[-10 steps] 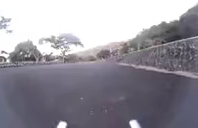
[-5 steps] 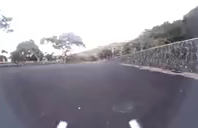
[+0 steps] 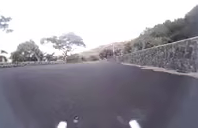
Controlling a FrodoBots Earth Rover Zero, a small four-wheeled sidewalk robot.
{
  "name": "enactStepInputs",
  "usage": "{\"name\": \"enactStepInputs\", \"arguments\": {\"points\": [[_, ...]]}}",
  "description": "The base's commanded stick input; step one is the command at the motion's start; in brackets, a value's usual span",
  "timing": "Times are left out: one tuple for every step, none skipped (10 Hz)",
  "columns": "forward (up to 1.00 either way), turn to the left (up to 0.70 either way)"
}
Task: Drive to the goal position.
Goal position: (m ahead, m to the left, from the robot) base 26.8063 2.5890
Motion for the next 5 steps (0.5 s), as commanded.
{"name": "enactStepInputs", "arguments": {"points": [[0.70, 0.00], [0.70, -0.35], [0.70, -0.35], [0.70, -0.35], [0.70, -0.35]]}}
